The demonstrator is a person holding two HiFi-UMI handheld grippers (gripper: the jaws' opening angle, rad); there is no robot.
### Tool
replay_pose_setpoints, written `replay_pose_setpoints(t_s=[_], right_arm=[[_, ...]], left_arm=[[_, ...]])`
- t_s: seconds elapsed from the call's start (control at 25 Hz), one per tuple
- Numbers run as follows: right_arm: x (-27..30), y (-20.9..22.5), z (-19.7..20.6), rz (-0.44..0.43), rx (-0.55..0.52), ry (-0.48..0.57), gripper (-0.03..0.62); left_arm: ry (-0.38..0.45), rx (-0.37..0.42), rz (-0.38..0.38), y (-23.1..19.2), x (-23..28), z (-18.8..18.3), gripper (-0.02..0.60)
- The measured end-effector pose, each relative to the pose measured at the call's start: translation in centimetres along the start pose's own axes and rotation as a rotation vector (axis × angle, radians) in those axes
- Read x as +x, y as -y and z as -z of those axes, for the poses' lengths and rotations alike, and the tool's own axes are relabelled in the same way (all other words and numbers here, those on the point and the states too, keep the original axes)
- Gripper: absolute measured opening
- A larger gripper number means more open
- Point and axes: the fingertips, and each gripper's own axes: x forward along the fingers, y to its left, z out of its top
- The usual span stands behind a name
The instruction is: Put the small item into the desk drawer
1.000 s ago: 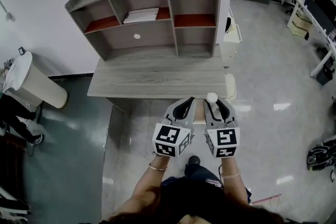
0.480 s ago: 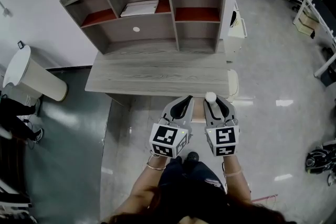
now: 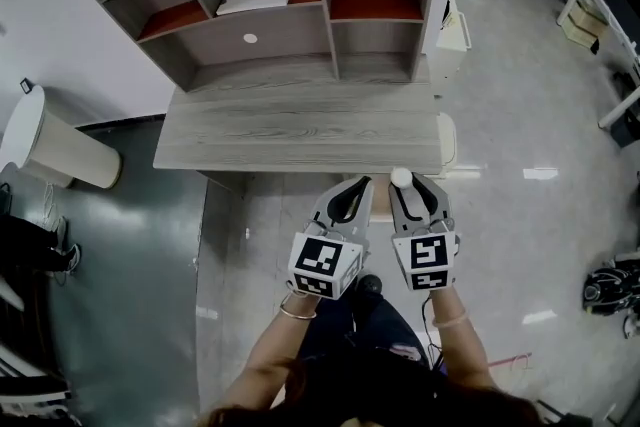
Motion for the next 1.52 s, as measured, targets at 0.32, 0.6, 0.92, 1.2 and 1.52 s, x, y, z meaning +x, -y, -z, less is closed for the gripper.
replay_pose_setpoints(t_s=[0.32, 0.6, 0.92, 1.2, 1.52], right_arm=[[2.6, -0.6, 3.1, 0.006, -0.015, -0.066, 0.117], [4.8, -1.5, 6.4, -0.019, -0.063, -0.124, 0.117], [7.6, -1.8, 9.7, -0.022, -0.106, -0.170, 0.117], [9.3, -2.0, 13.0, -0.029, -0.128, -0.210, 0.117], [11.0, -2.9, 17.6, -0.053, -0.186, -0.279, 0.117]], left_arm=[[-0.018, -0.006, 0.023, -1.9, 0.8, 2.1, 0.015], [-0.038, -0.009, 0.021, -3.2, 0.9, 4.7, 0.015], [-0.040, 0.001, 0.025, -4.6, 2.0, 6.8, 0.015], [-0.063, 0.000, 0.024, -5.6, 3.2, 9.4, 0.015], [-0.106, -0.012, 0.028, -7.2, 4.0, 13.2, 0.015]])
